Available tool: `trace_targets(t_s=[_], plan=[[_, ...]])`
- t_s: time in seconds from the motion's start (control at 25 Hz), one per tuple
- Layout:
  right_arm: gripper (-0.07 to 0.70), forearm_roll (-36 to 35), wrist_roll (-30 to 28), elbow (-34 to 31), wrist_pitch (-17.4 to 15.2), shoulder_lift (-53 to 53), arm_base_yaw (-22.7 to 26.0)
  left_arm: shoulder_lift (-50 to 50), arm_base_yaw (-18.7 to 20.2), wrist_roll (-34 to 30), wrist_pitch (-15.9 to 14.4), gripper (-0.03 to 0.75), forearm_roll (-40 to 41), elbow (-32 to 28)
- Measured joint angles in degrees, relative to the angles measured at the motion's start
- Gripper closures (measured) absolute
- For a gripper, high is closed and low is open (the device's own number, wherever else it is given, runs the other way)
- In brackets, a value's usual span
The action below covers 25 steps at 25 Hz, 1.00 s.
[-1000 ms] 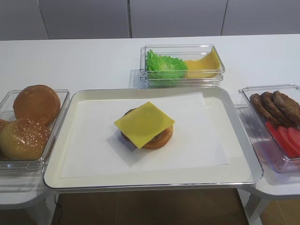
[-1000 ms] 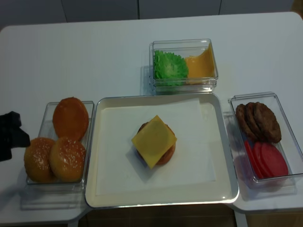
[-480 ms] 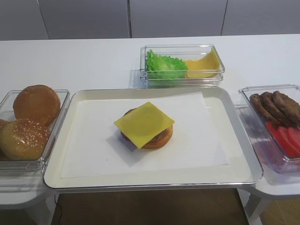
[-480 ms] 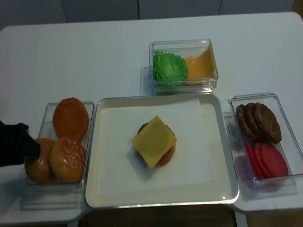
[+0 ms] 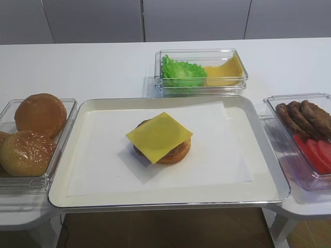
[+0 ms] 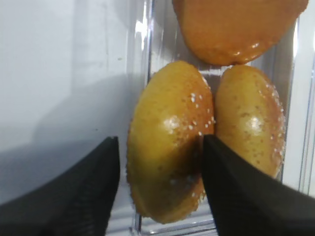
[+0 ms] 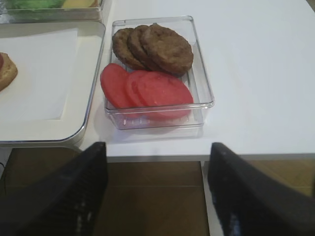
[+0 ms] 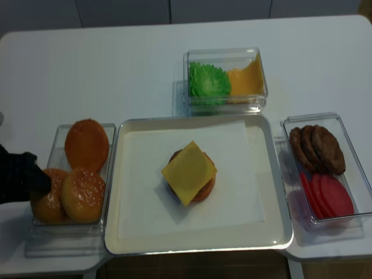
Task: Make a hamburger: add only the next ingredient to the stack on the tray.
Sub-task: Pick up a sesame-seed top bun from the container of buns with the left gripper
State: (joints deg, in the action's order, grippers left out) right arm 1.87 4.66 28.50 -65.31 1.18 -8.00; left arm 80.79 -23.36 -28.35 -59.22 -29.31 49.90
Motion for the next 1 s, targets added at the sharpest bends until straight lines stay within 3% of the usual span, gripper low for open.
trace_targets(t_s=[0.24,1.0], plan=[[0.133,0.0,0.0,0.0,0.0,0.0,0.0,0.0,0.0,-0.1,-1.6,0.442,-1.0,0.1],[0.132,0.1,0.0,0.0,0.0,0.0,0.0,0.0,-0.1,-0.5,-5.2,0.493,-1.0,1.9]])
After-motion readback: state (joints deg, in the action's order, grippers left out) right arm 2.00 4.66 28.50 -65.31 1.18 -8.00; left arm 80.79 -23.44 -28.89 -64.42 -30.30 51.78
